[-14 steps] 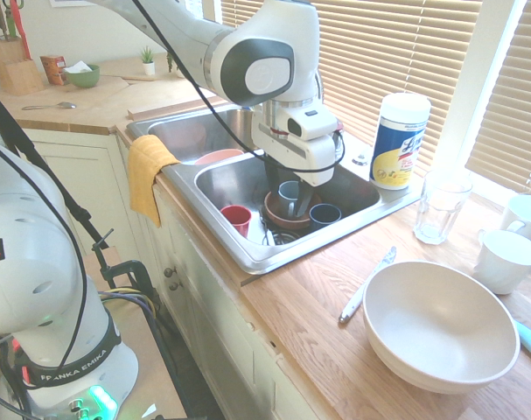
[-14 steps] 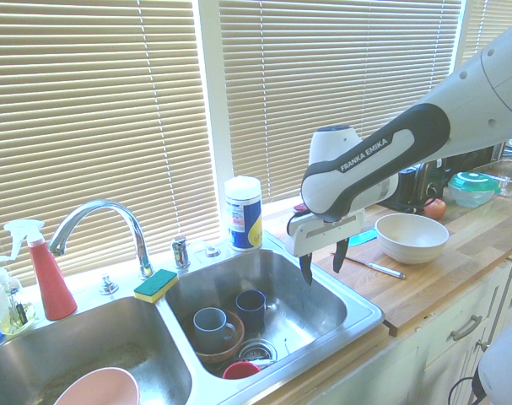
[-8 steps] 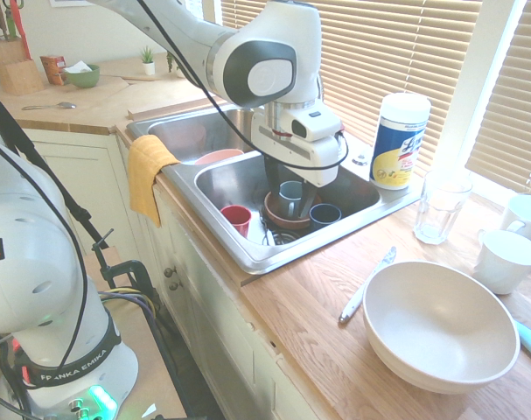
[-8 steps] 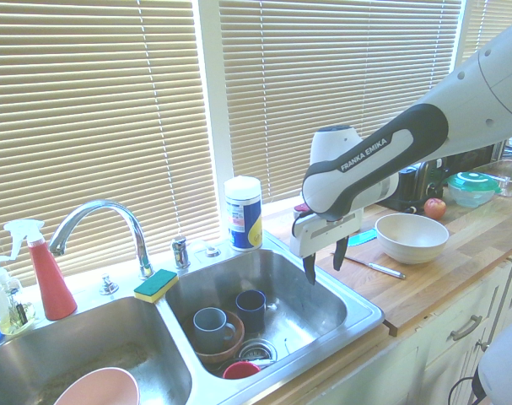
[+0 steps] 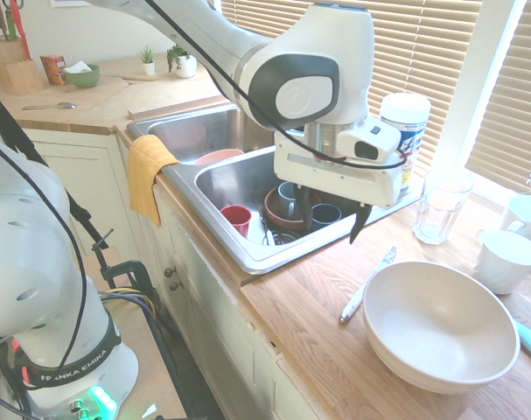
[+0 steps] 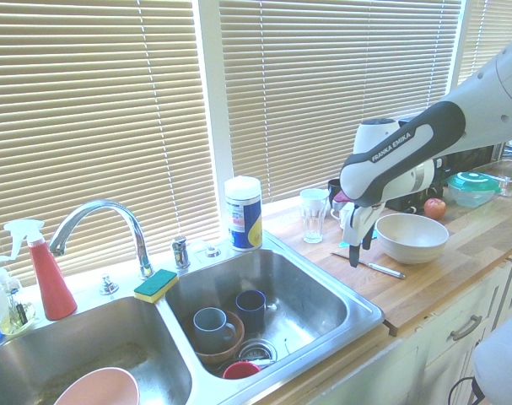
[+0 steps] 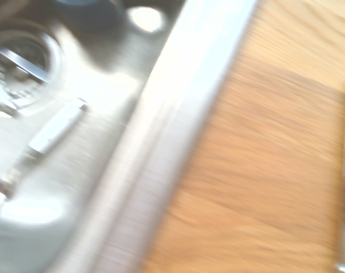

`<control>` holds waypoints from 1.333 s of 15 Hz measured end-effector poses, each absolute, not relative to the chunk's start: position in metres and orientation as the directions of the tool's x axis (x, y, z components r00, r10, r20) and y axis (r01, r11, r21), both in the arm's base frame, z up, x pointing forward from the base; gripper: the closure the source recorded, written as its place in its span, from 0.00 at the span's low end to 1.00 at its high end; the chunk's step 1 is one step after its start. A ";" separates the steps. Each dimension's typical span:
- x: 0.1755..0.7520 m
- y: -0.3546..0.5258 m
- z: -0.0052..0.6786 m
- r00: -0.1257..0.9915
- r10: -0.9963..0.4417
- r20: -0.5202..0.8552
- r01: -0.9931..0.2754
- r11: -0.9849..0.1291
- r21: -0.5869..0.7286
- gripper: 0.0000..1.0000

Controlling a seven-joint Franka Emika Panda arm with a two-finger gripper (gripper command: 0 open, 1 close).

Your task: Put the knife into the sink

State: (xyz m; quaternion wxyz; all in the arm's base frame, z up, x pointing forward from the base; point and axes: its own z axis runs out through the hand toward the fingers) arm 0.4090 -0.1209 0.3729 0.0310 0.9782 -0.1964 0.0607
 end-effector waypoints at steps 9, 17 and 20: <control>0.404 -0.178 0.323 0.903 -0.417 0.104 -0.424 -0.904 0.050 0.00; 0.402 -0.191 0.319 0.902 -0.421 0.095 -0.427 -0.903 0.053 1.00; 0.402 -0.194 0.316 0.901 -0.424 0.089 -0.429 -0.902 0.054 1.00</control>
